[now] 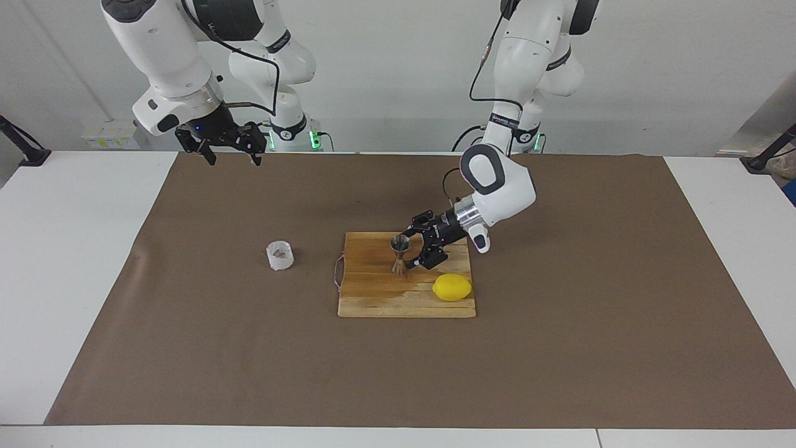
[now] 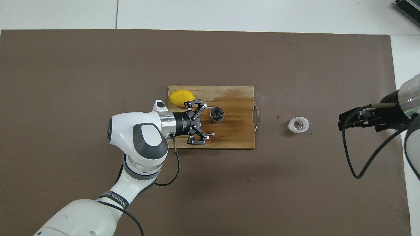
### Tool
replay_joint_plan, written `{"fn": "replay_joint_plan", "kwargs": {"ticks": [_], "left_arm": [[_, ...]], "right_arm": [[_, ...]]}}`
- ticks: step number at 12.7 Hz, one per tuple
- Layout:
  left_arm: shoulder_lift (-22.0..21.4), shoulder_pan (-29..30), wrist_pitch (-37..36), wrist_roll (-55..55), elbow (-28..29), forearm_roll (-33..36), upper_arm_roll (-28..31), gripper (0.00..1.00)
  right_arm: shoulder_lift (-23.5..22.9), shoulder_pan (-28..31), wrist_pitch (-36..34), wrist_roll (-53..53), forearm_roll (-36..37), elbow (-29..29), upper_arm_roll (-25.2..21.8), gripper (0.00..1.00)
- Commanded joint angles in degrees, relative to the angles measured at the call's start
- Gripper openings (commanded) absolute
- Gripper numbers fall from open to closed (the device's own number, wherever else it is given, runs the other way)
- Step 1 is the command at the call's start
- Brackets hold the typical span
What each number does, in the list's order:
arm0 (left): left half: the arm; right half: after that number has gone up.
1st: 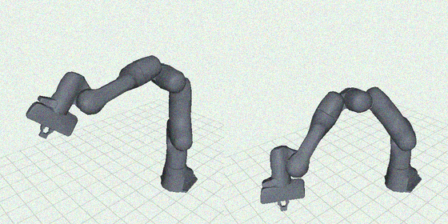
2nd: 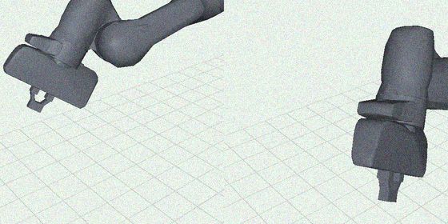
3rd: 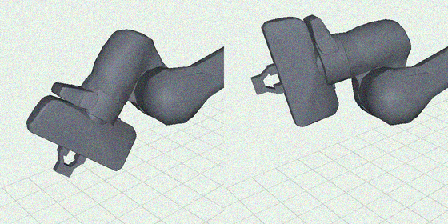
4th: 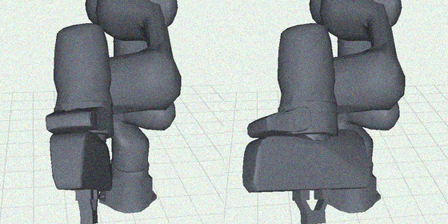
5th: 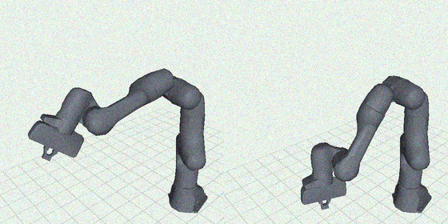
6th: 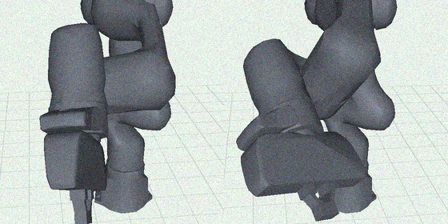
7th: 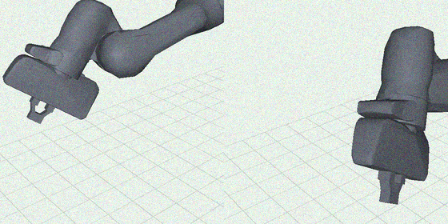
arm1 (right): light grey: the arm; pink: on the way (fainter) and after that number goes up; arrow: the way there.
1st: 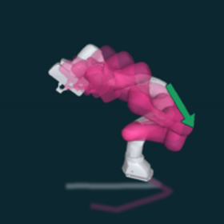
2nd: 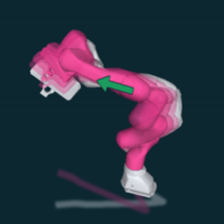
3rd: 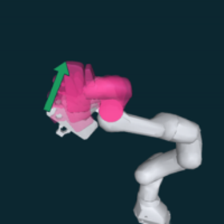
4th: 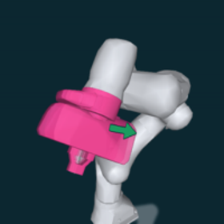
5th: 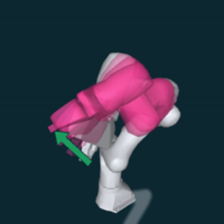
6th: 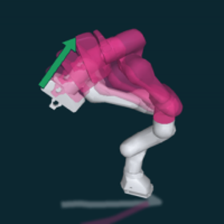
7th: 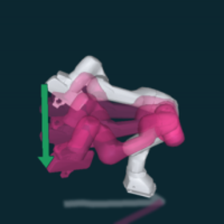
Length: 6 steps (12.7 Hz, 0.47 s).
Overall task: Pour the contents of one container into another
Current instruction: 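Withdraw the left gripper back toward its rest position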
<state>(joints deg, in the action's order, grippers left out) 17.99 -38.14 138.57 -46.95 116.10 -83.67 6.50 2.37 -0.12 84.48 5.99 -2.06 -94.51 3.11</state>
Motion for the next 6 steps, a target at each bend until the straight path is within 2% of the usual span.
{"fn": "replay_joint_plan", "kwargs": {"ticks": [1, 3, 6], "left_arm": [[-6.1, 4.0, -6.5, 0.2, 3.3, 15.4, 0.4, 1.0], [-9.1, 6.9, -12.4, 0.3, 2.3, 29.6, 0.4, 1.0], [-12.8, 8.3, -15.8, 0.9, -0.4, 48.1, 0.5, 1.0]], "right_arm": [[0.4, 0.6, 0.2, 1.0, -0.1, 0.0, 0.3, 1.0], [0.4, 0.6, 0.2, 1.0, -0.1, 0.0, 0.3, 1.0], [0.4, 0.6, 0.2, 1.0, -0.1, 0.0, 0.3, 1.0]]}}
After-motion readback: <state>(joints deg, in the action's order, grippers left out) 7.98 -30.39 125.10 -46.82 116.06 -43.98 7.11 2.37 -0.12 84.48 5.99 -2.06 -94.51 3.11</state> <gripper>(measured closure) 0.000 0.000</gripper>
